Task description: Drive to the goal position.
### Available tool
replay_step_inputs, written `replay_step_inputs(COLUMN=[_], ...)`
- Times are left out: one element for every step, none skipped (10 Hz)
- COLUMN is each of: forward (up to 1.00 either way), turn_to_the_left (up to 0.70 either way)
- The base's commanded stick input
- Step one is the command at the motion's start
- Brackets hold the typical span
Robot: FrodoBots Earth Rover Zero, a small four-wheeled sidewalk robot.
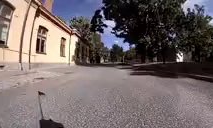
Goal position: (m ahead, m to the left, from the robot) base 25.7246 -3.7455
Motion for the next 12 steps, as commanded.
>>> replay_step_inputs(forward=[0.68,0.68,0.7,0.69,0.69,0.7,0.7,0.7,0.7,0.7,0.7,0.7], turn_to_the_left=[0.0,0.0,0.0,0.0,0.0,0.0,0.0,0.0,0.0,0.0,0.0,0.0])
